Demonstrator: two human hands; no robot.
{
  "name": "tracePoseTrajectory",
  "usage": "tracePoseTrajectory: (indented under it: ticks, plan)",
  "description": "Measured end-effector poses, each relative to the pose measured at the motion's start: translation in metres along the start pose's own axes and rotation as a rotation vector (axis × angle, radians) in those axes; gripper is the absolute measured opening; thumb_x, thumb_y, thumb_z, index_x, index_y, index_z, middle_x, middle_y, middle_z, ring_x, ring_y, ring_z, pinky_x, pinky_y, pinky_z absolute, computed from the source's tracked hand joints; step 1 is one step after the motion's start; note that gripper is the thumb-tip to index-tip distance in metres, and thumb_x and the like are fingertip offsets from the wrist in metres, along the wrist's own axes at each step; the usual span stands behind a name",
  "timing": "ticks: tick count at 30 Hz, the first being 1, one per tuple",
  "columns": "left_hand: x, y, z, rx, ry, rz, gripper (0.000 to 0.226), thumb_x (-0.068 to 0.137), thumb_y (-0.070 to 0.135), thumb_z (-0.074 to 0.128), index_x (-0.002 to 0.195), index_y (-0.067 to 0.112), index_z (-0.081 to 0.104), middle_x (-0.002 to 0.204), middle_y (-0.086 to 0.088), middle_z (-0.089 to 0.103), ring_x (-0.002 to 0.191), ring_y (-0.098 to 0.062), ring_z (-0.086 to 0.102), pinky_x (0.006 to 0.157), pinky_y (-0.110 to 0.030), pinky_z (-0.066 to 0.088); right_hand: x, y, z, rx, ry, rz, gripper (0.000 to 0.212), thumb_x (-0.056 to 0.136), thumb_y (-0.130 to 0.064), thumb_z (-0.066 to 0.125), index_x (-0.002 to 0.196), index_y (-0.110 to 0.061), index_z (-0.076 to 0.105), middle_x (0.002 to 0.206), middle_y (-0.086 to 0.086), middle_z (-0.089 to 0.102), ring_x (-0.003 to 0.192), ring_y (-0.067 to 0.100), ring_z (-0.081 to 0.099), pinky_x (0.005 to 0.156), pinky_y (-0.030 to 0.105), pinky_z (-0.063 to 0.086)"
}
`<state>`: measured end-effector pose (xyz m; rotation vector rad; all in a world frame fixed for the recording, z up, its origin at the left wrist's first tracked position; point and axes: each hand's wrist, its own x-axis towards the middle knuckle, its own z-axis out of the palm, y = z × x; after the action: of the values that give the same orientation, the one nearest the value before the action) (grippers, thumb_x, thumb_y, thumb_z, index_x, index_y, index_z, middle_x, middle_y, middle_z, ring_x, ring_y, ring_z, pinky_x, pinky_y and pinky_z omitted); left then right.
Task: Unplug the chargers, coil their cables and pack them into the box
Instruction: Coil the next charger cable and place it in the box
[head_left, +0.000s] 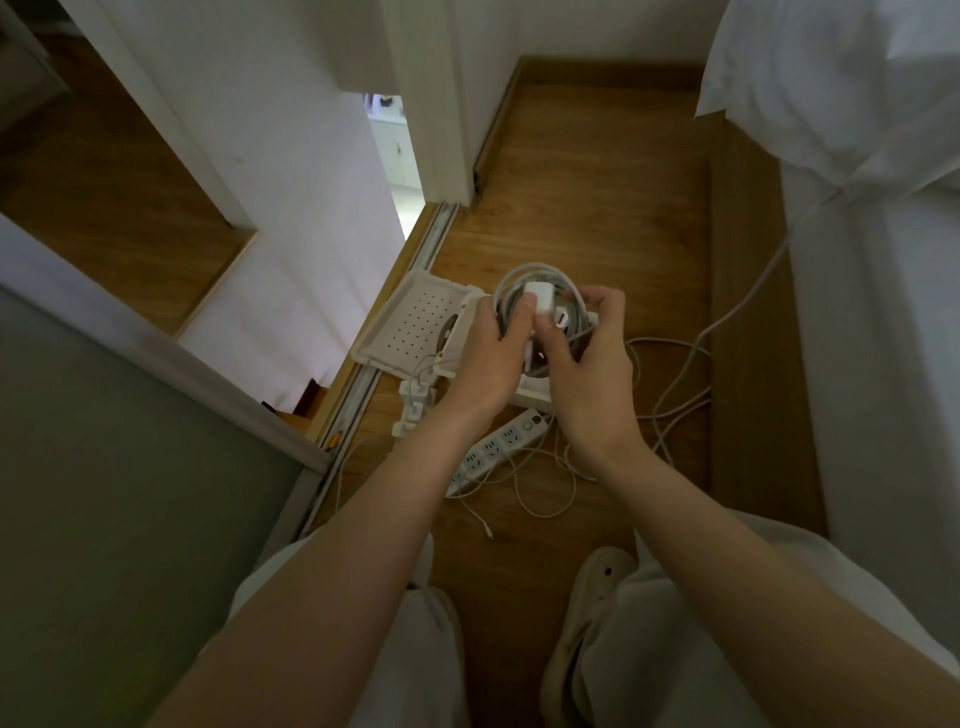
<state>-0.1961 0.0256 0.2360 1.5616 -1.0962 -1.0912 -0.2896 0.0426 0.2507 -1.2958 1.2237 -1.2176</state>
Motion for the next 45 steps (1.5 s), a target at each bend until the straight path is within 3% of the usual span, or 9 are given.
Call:
tracePoseTrajectory:
  ticks: [5,9,14,21,27,30,36,42,45]
  plan:
    - [0.0,0.001,0.001,0.123,0.015,0.011,0.03,0.101,0.032,0.039,0.12,0.01,0.037,0.089,0.014,0.05,0.069,0.009,0.054,0.063,-0.014,0.049,0.012,0.011,-0.007,-0.402,0.009,-0.1,0.022,0.096,-0.017,0.05,0.116,-0.015,0.043,0.09,-0.007,0.047,0.075,0.004,0.051,0.062,0.008,0.045]
    - [0.005,-0.003,-0.003,0.165,-0.006,-0.046,0.037,0.1,0.038,0.039,0.121,0.008,0.042,0.099,0.0,0.057,0.09,-0.013,0.06,0.083,-0.032,0.052,0.013,0.01,-0.011,-0.47,-0.037,-0.111,0.035,0.097,-0.018,0.048,0.129,-0.018,0.034,0.072,-0.012,0.051,0.068,0.015,0.062,0.057,0.029,0.052]
    - [0.005,-0.003,-0.008,0.138,-0.066,-0.115,0.029,0.098,0.041,0.041,0.113,0.017,0.048,0.112,-0.014,0.06,0.101,-0.026,0.061,0.093,-0.047,0.05,0.012,0.009,-0.015,-0.769,-0.115,-0.28,0.006,0.098,-0.024,0.045,0.099,-0.019,0.043,0.084,-0.004,0.055,0.069,0.014,0.055,0.053,0.027,0.043]
    - [-0.002,-0.002,-0.013,-0.085,-0.112,-0.235,0.051,0.095,0.056,0.034,0.115,0.017,0.06,0.107,-0.015,0.068,0.09,-0.027,0.066,0.083,-0.045,0.055,0.006,0.007,-0.016,-1.01,-0.23,-0.337,0.013,0.096,-0.019,0.044,0.109,-0.018,0.043,0.099,0.002,0.059,0.068,0.014,0.054,0.048,0.018,0.03]
    - [0.002,-0.007,-0.01,-0.191,0.136,-0.444,0.044,0.097,0.05,0.038,0.116,0.017,0.06,0.107,-0.014,0.066,0.093,-0.03,0.066,0.08,-0.043,0.057,-0.003,0.001,-0.004,-0.991,-0.266,-0.359,0.015,0.095,-0.015,0.046,0.109,-0.017,0.043,0.102,0.002,0.06,0.074,0.015,0.052,0.056,0.018,0.034]
    - [0.002,-0.01,-0.009,-0.268,0.163,-0.496,0.032,0.097,0.045,0.04,0.107,0.022,0.06,0.106,-0.012,0.065,0.093,-0.028,0.064,0.081,-0.042,0.056,-0.004,0.004,0.002,-1.074,-0.193,-0.4,0.019,0.086,-0.01,0.057,0.104,-0.015,0.054,0.111,0.012,0.061,0.11,0.031,0.053,0.089,0.042,0.042]
    - [0.004,-0.009,-0.012,-0.394,0.189,-0.58,0.034,0.092,0.038,0.048,0.109,0.012,0.064,0.101,-0.014,0.068,0.086,-0.027,0.065,0.068,-0.034,0.055,-0.002,-0.002,0.0,-0.93,-0.338,-0.421,0.027,0.089,-0.002,0.049,0.114,-0.012,0.048,0.111,0.007,0.052,0.098,0.022,0.051,0.069,0.027,0.035]
    - [0.008,-0.013,-0.006,-0.369,0.298,-0.389,0.032,0.098,0.037,0.04,0.105,0.013,0.061,0.098,-0.013,0.065,0.082,-0.022,0.062,0.065,-0.031,0.051,0.003,-0.003,-0.002,-0.435,-0.178,-0.194,0.015,0.098,-0.012,0.039,0.085,-0.021,0.041,0.078,-0.012,0.046,0.065,0.0,0.045,0.053,0.013,0.037]
    - [0.007,-0.012,-0.005,-0.409,0.305,-0.39,0.031,0.097,0.04,0.041,0.1,0.016,0.06,0.097,-0.013,0.065,0.084,-0.024,0.062,0.067,-0.033,0.052,0.007,-0.001,0.001,-0.465,-0.079,-0.173,0.015,0.096,-0.007,0.042,0.089,-0.02,0.042,0.09,-0.007,0.046,0.07,-0.004,0.044,0.06,0.014,0.04]
